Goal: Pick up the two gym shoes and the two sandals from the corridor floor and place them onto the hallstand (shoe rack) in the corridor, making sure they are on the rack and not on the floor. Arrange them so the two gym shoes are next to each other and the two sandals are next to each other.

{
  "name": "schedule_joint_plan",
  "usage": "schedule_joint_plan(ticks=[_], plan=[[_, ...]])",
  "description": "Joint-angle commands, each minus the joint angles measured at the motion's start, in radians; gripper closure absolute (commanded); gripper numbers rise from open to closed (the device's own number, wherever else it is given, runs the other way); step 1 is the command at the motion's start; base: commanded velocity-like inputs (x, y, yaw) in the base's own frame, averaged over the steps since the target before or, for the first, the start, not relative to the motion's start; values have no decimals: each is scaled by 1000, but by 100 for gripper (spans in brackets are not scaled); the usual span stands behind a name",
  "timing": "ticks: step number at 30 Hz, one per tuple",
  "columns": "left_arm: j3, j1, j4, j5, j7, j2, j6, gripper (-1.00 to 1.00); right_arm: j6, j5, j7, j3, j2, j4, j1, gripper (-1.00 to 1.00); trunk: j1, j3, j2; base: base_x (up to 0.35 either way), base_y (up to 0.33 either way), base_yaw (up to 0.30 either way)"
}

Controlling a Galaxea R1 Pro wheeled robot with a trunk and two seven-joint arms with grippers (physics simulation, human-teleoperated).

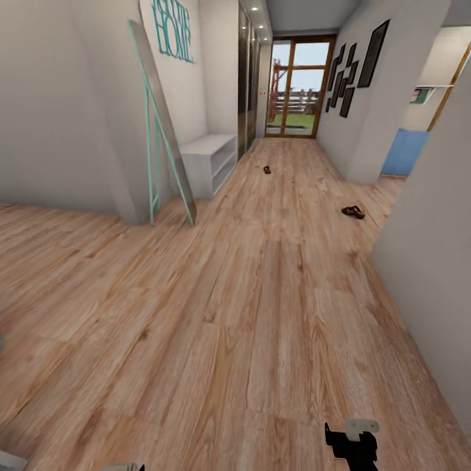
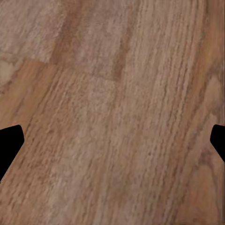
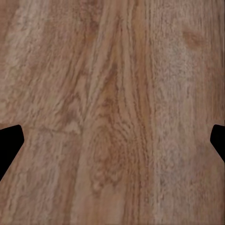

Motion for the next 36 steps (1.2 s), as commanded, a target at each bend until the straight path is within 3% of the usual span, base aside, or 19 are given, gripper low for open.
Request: schedule_joint_plan(ticks=[1,12,36], plan=[[8,0,0,-1,-9,-1,-2,-100,-3,11,-4,-7,0,2,-1,-100,0,-1,0,339,0,-300],[9,0,0,-1,-9,-1,-2,-100,-3,11,-4,-7,1,2,-1,-100,0,-1,0,339,0,-258],[8,0,1,-3,-9,-1,-2,-100,-2,14,0,-6,-1,2,-1,-100,0,-1,0,339,0,-10]])
